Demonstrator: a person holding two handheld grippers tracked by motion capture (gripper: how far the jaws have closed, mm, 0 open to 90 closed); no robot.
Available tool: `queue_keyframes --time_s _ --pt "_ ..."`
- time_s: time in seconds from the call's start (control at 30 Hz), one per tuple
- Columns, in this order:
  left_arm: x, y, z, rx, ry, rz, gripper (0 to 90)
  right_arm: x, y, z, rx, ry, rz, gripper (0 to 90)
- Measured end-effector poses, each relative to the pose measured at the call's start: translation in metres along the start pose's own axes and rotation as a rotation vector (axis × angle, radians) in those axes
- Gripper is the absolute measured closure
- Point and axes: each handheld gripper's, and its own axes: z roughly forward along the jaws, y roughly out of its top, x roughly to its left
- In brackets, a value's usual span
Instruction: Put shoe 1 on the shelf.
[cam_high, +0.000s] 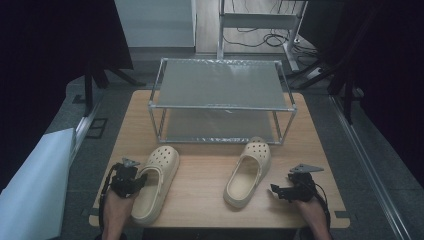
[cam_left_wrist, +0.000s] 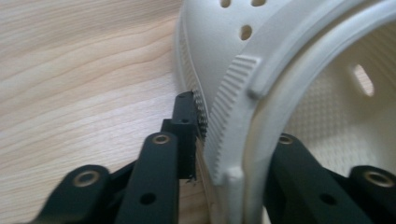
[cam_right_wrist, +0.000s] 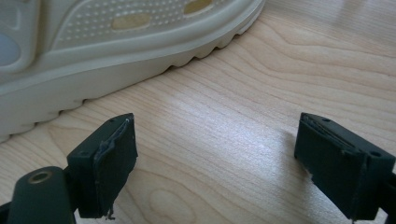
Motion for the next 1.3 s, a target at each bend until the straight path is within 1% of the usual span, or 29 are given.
queue_keyframes --time_s 0.07,0.17,0.2,0.23,0.33,0.4,0.5,0.73,0.8,0.83,0.93,1.1,1.3 --pt "0.004 0.0 0.0 -0.001 -0.015 -0.008 77.3 0.0 0.0 0.0 0.0 0.004 -0.001 12.5" --pt "0.011 -0.002 -0.001 -0.01 -0.054 -0.052 77.9 0.001 0.001 0.0 0.001 0.013 -0.005 12.5" --pt "0.011 -0.002 -0.001 -0.01 -0.054 -0.052 77.9 0.001 0.001 0.0 -0.001 0.013 -0.005 12.4" --pt "0.015 -0.002 -0.001 -0.015 -0.081 -0.077 78.0 0.001 0.001 0.0 -0.004 0.016 -0.005 12.4" --pt "0.021 -0.003 -0.002 -0.028 -0.129 -0.112 78.1 0.001 0.001 -0.001 -0.013 0.015 -0.001 12.3" --pt "0.023 -0.003 -0.003 -0.037 -0.149 -0.127 78.0 0.0 0.001 -0.001 -0.016 0.016 0.002 12.3" --pt "0.024 -0.002 -0.005 -0.046 -0.173 -0.14 78.0 0.0 0.001 -0.001 -0.015 0.017 0.001 12.3" --pt "0.025 0.004 -0.012 -0.083 -0.237 -0.169 77.9 0.0 0.001 -0.001 -0.015 0.018 0.001 12.3" --pt "0.024 0.005 -0.013 -0.086 -0.244 -0.173 77.9 0.0 0.001 -0.001 -0.014 0.019 0.001 12.3" --pt "0.024 0.007 -0.015 -0.093 -0.264 -0.179 77.9 0.0 0.0 -0.001 -0.014 0.02 0.001 12.3" --pt "0.025 0.01 -0.017 -0.099 -0.294 -0.189 77.9 0.0 0.0 0.0 -0.012 0.022 0.001 12.3" --pt "0.025 0.015 -0.021 -0.107 -0.348 -0.198 77.9 0.0 0.0 0.0 -0.011 0.026 0.002 12.4" --pt "0.022 0.025 -0.028 -0.118 -0.407 -0.193 77.8 0.0 0.0 0.0 -0.011 0.027 0.002 12.4"
